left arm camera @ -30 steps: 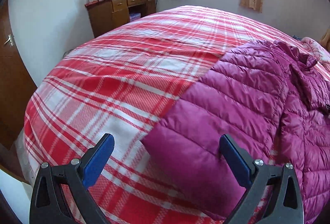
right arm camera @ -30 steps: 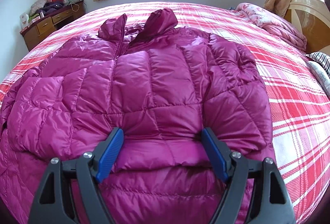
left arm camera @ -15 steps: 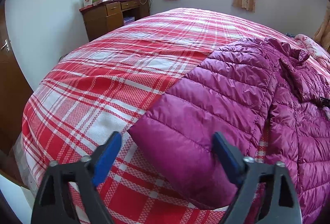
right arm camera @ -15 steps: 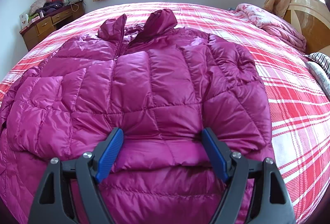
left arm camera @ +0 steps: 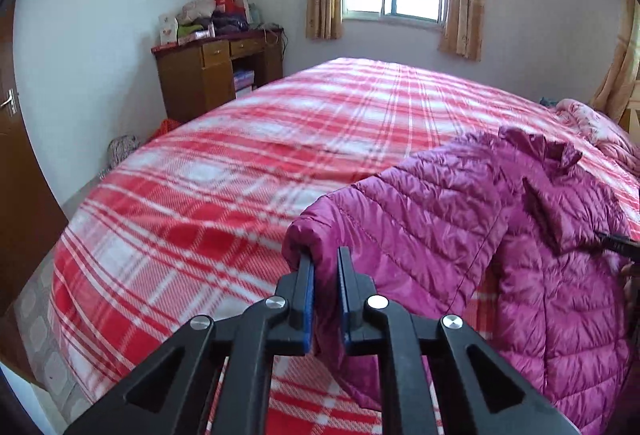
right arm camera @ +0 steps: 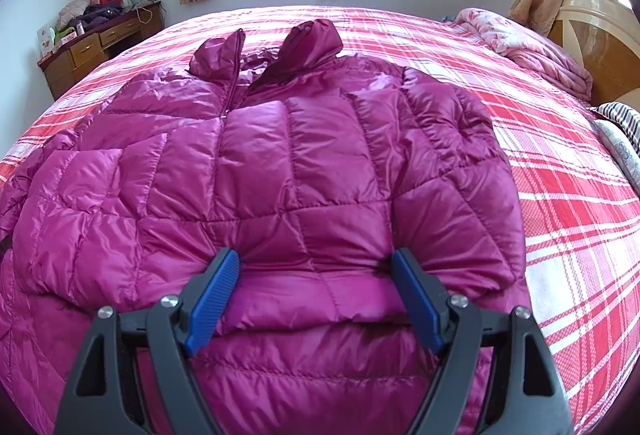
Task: Fold large clothes
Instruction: 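Move the left gripper to the other jacket side edge and grasp it, then lift the grasped side and fold it over the jacket front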
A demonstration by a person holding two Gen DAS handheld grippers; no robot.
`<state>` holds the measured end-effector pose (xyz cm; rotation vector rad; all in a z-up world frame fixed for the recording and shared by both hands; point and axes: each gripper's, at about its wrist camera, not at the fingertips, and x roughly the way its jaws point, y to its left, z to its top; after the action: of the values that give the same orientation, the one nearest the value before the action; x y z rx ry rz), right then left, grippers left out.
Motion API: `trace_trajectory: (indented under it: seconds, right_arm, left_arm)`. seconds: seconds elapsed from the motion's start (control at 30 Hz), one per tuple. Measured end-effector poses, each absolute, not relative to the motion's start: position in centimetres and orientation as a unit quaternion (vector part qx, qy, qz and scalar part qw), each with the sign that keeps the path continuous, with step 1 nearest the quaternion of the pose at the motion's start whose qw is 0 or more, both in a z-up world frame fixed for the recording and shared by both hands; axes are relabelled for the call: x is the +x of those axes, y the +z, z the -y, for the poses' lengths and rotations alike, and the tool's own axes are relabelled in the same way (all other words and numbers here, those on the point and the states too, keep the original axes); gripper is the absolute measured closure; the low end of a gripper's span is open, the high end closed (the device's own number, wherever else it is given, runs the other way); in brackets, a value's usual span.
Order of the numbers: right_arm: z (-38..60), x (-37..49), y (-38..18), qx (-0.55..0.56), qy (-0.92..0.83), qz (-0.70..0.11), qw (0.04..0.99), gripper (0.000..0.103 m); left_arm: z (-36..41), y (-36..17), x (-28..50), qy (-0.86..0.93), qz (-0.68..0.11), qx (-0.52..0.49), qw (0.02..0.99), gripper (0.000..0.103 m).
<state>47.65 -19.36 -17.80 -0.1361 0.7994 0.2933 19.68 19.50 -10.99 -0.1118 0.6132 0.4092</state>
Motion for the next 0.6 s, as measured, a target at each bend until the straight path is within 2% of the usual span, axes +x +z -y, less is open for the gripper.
trace_trajectory:
  seconds: [0.33,0.6]
  right_arm:
    - [19.3,47.5,-17.8,-0.067,0.142,-0.387,0.909,0.022]
    - [20.4,47.5,-17.1,-0.035,0.157,-0.390,0.907,0.022]
  left_arm:
    - [-19.1,-2.3,22.5,0.211,-0.209,0.031,0.954,0.097]
    - [-13.1,2.2,25.3,0.130,-0.179,0.058,0.973,0.097]
